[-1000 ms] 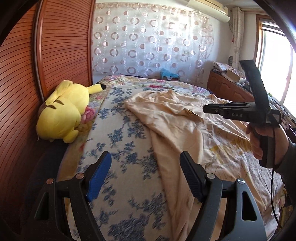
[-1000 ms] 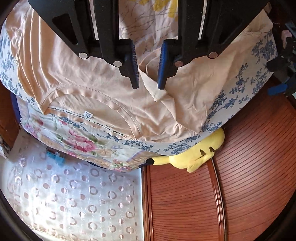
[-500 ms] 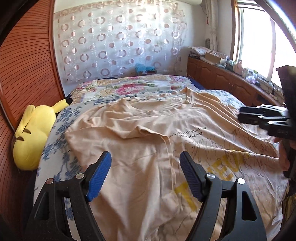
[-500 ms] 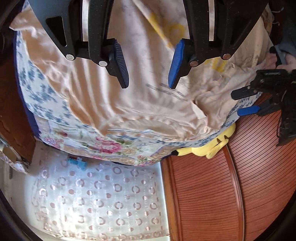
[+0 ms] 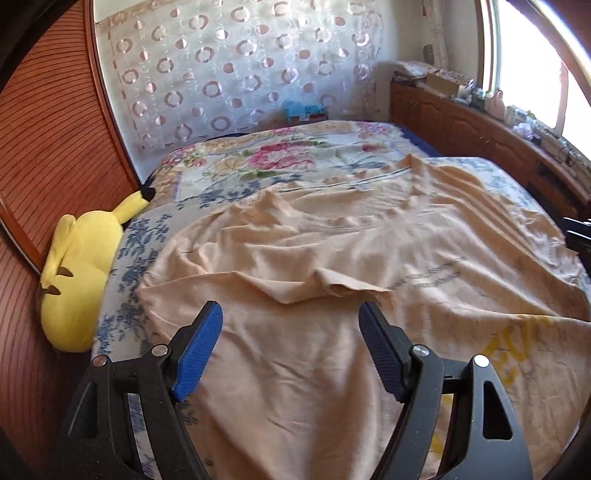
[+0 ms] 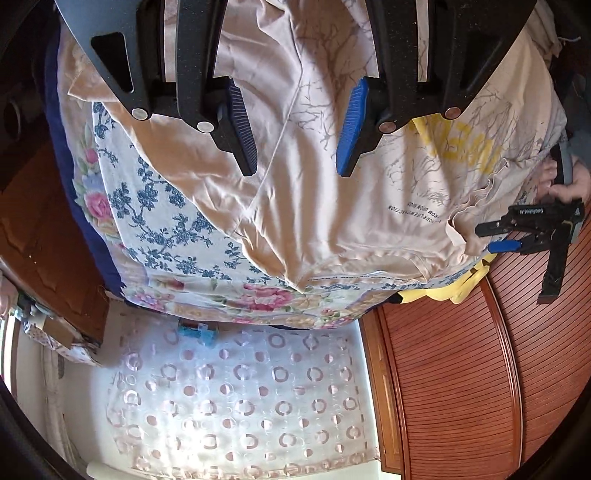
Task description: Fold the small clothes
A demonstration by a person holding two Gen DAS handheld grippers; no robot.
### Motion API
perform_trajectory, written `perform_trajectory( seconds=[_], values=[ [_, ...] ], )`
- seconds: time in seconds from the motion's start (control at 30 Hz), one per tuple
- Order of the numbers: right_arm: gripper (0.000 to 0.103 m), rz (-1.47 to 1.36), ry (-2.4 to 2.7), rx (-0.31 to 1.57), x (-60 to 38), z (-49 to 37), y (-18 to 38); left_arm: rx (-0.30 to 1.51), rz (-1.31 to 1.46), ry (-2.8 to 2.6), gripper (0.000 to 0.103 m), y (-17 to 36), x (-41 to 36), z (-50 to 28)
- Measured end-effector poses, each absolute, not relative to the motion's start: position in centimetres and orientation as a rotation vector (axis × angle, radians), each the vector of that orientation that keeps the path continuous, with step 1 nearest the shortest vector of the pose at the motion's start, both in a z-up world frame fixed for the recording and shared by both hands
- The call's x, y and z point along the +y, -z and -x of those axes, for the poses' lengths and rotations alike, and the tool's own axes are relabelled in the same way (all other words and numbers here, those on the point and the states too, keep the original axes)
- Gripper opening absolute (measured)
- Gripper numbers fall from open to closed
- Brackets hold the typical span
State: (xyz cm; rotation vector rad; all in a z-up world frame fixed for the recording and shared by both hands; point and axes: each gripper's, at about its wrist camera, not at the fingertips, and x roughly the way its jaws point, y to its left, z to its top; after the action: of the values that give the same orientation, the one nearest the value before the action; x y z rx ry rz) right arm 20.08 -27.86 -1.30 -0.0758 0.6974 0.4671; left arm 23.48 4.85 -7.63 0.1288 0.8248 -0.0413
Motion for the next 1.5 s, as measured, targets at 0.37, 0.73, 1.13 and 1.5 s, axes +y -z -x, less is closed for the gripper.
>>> perform_trajectory(
  seconds=[0.37, 0.73, 1.13, 1.5],
  values=[
    [0.046, 0.085, -0.461, 0.711, -29.4, -19.8, 1.5, 0.933, -0.13, 0.027, 0.077, 9.5, 6.3, -29.3],
    [0.046, 0.07, -0.401, 0.713, -33.0, -18.5, 1.0, 0.85, -0.067, 0.135, 0.077, 6.9, 2.7, -28.0],
    [0.046, -0.043, -0.279, 0.753, -39.9, -17.7, 1.6, 0.858, -0.187, 0.388, 0.077, 7.1, -8.5, -22.5],
    [0.046, -0.068, -0.227, 0.825, -40.4, -19.0, 2.2, 0.901, -0.25, 0.465, 0.077, 9.3, -13.8, -21.1]
  ],
)
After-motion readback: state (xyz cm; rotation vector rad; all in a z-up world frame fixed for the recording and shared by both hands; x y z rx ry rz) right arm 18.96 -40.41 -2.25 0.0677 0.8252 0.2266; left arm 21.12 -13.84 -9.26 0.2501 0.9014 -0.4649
